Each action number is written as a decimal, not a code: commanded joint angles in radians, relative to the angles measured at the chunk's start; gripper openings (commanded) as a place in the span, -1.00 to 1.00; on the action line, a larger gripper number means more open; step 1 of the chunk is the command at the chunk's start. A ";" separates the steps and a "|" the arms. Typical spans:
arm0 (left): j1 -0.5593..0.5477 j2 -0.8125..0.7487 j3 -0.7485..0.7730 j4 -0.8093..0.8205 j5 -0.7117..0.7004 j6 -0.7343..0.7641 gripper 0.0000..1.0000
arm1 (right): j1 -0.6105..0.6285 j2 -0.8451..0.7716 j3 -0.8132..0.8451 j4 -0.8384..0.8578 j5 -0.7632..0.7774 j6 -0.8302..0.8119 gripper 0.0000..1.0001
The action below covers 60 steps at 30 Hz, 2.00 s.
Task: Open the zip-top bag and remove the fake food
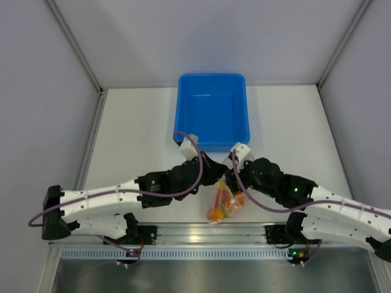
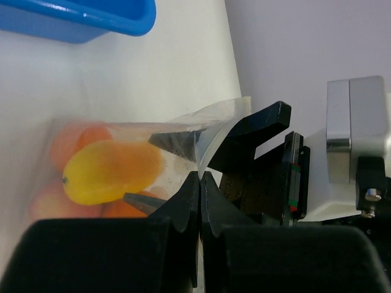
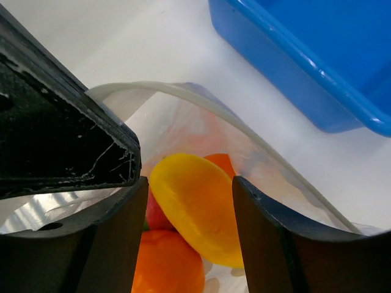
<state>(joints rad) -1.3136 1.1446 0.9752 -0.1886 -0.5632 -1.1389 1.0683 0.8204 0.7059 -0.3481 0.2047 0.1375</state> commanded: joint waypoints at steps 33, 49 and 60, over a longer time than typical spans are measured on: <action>0.209 -0.112 -0.193 0.080 0.220 -0.015 -1.00 | -0.031 0.211 -0.010 0.081 -0.022 -0.147 -0.11; 0.215 -0.114 -0.188 0.029 0.137 0.004 -1.00 | -0.030 -0.042 0.070 0.013 -0.050 -0.075 -0.21; 0.217 -0.117 -0.199 0.020 0.126 -0.001 -1.00 | -0.031 -0.061 0.122 0.234 0.051 0.005 -0.28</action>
<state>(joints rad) -1.1065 1.0496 0.7830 -0.1574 -0.4000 -1.1515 1.0451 0.7582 0.7502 -0.2829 0.1745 0.0845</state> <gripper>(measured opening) 0.020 0.650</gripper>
